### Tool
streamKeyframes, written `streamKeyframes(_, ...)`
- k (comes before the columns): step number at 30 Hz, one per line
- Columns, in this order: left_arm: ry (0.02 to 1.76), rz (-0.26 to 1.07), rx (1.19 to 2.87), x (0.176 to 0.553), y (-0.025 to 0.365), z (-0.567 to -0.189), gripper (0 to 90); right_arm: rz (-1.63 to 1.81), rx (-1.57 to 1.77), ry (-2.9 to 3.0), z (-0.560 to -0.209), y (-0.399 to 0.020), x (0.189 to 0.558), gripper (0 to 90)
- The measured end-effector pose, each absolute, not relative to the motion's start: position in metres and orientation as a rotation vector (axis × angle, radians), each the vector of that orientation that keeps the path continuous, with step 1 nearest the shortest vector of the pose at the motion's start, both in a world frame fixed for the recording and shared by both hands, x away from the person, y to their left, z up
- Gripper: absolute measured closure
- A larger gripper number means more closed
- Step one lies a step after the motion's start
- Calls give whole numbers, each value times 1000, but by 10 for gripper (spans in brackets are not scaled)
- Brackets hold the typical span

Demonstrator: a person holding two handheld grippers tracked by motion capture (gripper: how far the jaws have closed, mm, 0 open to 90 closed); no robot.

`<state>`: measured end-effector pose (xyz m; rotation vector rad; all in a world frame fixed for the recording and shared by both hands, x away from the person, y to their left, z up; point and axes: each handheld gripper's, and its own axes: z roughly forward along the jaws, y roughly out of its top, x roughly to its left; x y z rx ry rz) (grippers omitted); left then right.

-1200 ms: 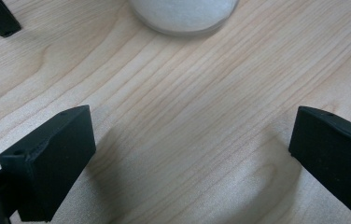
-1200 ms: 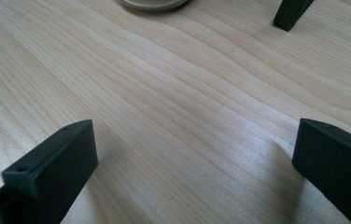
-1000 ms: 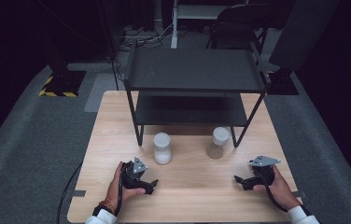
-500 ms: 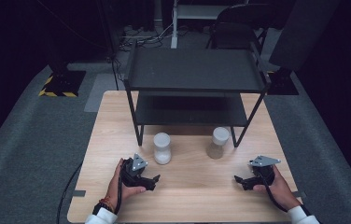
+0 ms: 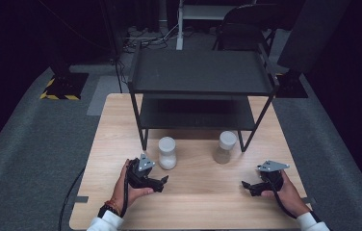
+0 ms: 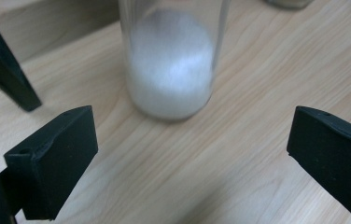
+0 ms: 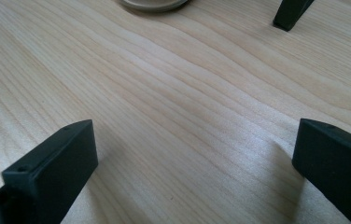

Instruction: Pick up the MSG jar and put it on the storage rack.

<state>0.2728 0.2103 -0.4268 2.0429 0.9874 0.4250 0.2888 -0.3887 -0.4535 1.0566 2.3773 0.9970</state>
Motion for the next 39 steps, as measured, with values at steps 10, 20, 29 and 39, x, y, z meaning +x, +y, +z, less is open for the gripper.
streamKeyframes(10,956,446,2036,284,202,-418,19,997,1057,2377,-453,-389,289,0)
streamKeyframes(20,943,465,2031,296,196,-412,15,997,1057,2377,-453,-389,289,0)
streamKeyframes(29,931,462,2030,307,192,-411,17,997,1057,2377,-454,-389,289,0)
streamKeyframes(39,936,461,2014,315,187,-414,25,997,1057,2377,-454,-389,289,0)
